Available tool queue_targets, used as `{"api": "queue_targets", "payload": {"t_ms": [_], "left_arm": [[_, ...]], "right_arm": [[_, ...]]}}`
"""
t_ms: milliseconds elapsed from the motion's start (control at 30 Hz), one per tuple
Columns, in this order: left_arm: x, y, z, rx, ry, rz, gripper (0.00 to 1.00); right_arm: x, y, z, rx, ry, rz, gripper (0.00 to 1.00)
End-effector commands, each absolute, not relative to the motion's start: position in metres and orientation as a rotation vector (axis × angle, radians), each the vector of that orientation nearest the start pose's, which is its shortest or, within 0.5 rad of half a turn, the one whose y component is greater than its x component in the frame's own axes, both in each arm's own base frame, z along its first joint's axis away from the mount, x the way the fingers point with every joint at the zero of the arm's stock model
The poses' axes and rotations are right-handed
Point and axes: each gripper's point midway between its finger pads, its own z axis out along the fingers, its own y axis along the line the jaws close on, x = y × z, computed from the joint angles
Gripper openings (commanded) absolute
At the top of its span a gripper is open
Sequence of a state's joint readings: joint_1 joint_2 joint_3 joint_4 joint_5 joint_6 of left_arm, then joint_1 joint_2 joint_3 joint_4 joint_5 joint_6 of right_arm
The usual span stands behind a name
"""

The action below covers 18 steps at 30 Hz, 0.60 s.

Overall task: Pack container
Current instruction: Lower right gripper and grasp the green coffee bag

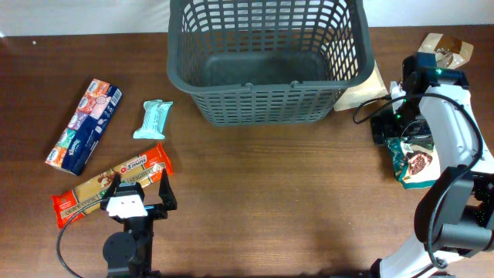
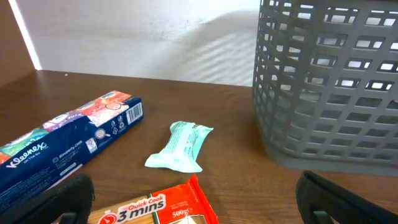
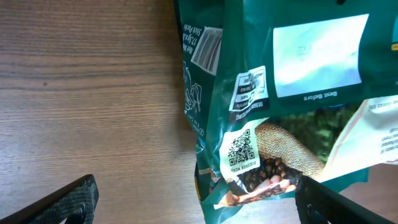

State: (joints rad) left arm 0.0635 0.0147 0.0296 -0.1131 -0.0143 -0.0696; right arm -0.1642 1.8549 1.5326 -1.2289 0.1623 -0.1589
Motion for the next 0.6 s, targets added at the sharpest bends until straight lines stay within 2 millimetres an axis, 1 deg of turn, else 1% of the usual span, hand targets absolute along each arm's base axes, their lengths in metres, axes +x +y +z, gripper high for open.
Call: {"api": "queue_targets", "payload": {"t_ms": [0,100,233,400,467,567], "left_arm": [[0.244,0.016,0.156,-0.096,1.662,0.011,0.99],[0.244,0.016,0.156,-0.096,1.662,0.011,0.99],[0.244,0.016,0.156,-0.096,1.662,0.011,0.99],[0.244,0.016,0.156,-0.096,1.662,0.011,0.99],[0.244,0.016,0.156,-0.096,1.662,0.011,0.99],[0.244,0.016,0.156,-0.096,1.662,0.011,0.99]], "right_arm": [[0.339,-0.087,0.098,0.039,3.148,-0.273,0.99],[0.339,-0.094,0.099,0.08,3.139,-0.341,0.99],[0.339,-0.1,0.101,0.086,3.131,-0.398,0.99],[0.338,-0.113,0.103,0.164,3.108,-0.515,0.99],[0.337,-0.116,0.103,0.178,3.11,-0.515,0.99],[0.332,-0.128,0.103,0.23,3.113,-0.526,0.99]]}}
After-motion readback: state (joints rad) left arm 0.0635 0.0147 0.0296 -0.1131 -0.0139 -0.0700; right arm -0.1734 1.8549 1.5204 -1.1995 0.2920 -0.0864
